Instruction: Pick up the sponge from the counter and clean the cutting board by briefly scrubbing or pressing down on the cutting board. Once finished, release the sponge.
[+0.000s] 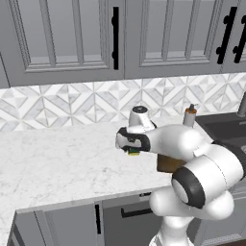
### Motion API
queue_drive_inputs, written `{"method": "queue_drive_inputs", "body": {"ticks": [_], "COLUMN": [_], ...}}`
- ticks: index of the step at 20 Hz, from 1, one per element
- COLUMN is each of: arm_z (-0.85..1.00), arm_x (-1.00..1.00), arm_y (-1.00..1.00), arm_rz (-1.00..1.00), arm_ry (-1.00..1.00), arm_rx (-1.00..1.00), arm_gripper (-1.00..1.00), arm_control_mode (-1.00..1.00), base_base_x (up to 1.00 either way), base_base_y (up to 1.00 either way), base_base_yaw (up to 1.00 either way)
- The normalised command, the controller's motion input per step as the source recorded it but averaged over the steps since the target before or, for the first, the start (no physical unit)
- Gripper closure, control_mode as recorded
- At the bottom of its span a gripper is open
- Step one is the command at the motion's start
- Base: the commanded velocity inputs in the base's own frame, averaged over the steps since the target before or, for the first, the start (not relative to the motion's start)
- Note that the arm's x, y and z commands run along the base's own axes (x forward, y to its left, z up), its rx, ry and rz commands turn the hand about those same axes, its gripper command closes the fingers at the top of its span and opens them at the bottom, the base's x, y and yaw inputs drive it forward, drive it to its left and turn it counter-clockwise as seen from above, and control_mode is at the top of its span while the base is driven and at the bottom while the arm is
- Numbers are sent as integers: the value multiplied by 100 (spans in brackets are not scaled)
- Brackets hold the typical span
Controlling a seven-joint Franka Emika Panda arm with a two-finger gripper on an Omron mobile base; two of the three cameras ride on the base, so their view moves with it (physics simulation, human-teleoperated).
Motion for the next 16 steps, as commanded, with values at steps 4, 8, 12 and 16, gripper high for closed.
{"method": "queue_drive_inputs", "body": {"ticks": [4,8,12,16], "arm_z": [-72,-80,-83,-21], "arm_x": [17,19,21,2], "arm_y": [1,0,3,0], "arm_rz": [0,0,0,0], "arm_ry": [0,0,0,0], "arm_rx": [0,0,0,0], "arm_gripper": [100,100,-100,-100], "arm_control_mode": [-100,-100,-100,-100], "base_base_x": [0,0,0,0], "base_base_y": [0,0,0,0], "base_base_yaw": [0,0,0,0]}}
